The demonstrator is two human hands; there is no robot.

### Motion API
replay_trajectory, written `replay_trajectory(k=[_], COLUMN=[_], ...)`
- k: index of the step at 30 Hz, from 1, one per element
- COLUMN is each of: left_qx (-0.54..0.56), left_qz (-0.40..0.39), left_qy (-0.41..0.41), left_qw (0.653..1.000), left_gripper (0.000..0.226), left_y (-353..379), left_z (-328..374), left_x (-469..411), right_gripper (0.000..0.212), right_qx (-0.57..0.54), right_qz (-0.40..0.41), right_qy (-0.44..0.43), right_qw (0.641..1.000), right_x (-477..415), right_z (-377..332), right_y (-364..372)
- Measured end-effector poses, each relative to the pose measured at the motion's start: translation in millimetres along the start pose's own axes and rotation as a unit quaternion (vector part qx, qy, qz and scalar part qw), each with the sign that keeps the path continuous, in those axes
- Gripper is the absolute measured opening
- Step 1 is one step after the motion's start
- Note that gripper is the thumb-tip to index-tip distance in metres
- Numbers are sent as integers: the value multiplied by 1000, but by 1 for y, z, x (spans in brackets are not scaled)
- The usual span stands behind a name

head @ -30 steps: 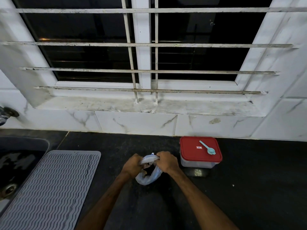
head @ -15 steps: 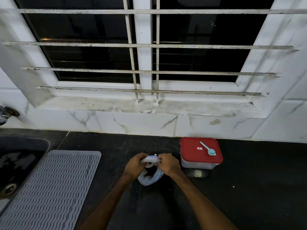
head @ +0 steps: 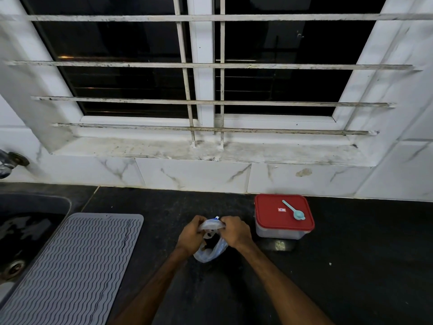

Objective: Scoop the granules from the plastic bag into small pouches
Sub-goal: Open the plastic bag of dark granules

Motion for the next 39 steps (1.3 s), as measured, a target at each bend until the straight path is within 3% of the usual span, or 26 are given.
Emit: replay_trajectory(k=[4,10,14,18,23,28,39], left_qx=[43,-54,-90,-75,49,99,49], left_qz=[-25,-2,4,-19,-13,22,47], left_qy=[-29,0,2,-7,-41,-35,37], left_qw=[998,999,996,997,998,994,997], left_gripper=[14,14,2,12,12,20,29], left_y=[4,2,4,8,8,5,-3], left_z=[4,7,1,-6,-5,-1,0], left_x=[1,-1,-8,-7,-2,-3,-2], right_gripper=[27,25,21,16,19,21,21], right_qx=[-2,-18,-43,-68,-79,-87,-66], right_qz=[3,-14,-13,-13,-12,-24,-31], right_qy=[12,10,7,26,43,44,47], right_qw=[1000,1000,999,997,996,995,996], right_x=[1,-1,-2,-6,-8,-9,-8], right_z=[4,5,2,-1,-2,0,-1], right_y=[1,-1,-1,2,2,1,-1])
Point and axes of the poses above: each hand's wrist, its own x-axis away from the middle knuckle, its own y-axis out of the palm, z = x × y, the point moved 1 cm from there along -x, towards the middle knuckle, and after that the axes turned 6 degrees about -y, right-handed, at the moved point
